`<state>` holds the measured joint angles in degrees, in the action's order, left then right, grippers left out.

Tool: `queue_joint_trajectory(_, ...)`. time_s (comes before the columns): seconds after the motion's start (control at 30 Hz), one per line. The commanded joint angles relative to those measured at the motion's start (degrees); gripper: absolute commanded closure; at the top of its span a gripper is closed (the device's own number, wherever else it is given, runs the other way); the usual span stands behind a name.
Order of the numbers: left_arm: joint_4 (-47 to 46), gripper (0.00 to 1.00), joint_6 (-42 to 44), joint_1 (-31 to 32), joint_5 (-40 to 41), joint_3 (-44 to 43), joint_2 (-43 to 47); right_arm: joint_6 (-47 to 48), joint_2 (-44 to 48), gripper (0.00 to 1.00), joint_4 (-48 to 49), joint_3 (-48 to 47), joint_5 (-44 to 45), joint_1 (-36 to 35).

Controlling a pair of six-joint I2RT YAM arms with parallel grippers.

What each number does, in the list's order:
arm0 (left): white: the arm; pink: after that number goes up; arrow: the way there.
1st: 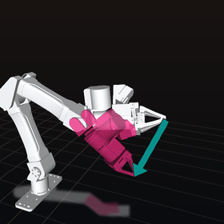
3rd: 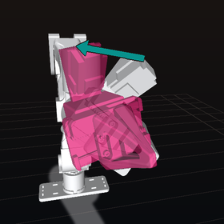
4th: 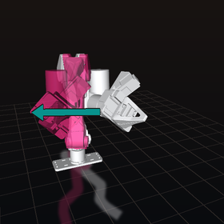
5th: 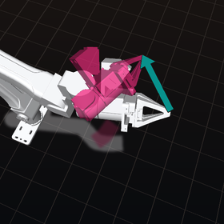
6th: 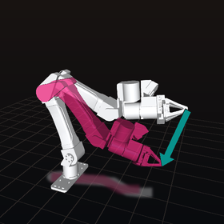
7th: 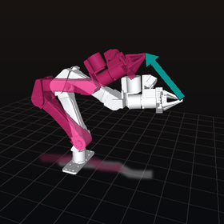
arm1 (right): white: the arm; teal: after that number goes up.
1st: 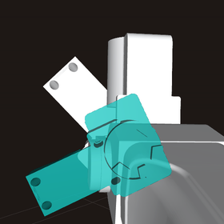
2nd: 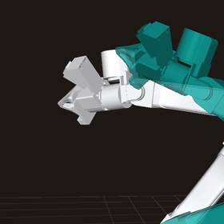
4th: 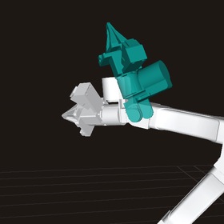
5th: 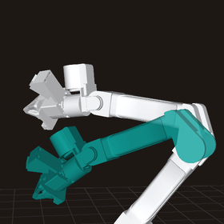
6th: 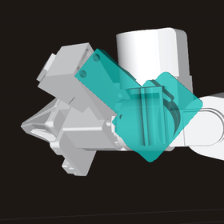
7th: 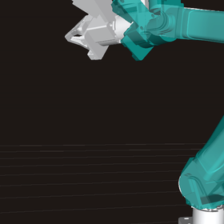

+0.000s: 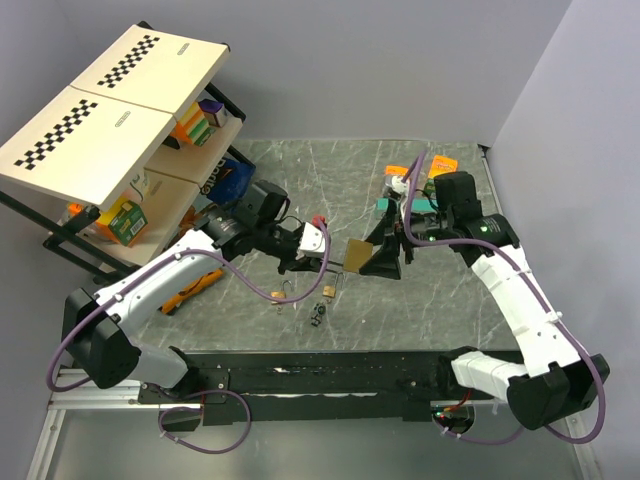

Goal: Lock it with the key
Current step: Lock the lock.

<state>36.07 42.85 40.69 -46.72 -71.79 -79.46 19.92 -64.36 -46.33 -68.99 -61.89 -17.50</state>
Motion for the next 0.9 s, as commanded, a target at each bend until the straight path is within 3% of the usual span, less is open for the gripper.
queue_joint_trajectory(0.0,-3.3,0.99,-2.3,-0.7,-5.7,-0.9,1.1,0.6,-0.4,0.00,2.6,-1.5,0.4,2.5)
queue_joint_trajectory(0.37,-7.9,0.99,-10.0,-2.3,-7.5,-0.5,3.3,3.8,1.7,0.00,4.8,-0.9,1.9,4.2)
queue_joint_trajectory(0.7,-14.1,0.99,-19.4,-3.1,-9.4,-1.9,4.7,5.0,11.5,0.00,13.7,6.8,2.8,4.1)
queue_joint_trajectory(0.87,-15.6,0.99,-21.4,-3.1,-10.2,-2.7,4.8,8.3,11.2,0.00,12.3,6.4,0.9,3.4)
